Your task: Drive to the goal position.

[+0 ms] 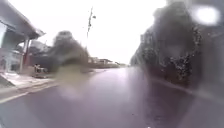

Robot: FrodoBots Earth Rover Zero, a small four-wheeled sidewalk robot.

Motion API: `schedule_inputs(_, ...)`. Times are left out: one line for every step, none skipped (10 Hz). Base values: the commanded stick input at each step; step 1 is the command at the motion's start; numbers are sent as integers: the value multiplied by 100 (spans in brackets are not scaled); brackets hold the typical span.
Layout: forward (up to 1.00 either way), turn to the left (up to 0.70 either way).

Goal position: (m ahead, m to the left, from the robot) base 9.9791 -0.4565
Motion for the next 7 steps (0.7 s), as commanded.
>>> schedule_inputs(70,0)
schedule_inputs(70,0)
schedule_inputs(70,0)
schedule_inputs(70,0)
schedule_inputs(70,0)
schedule_inputs(70,0)
schedule_inputs(70,0)
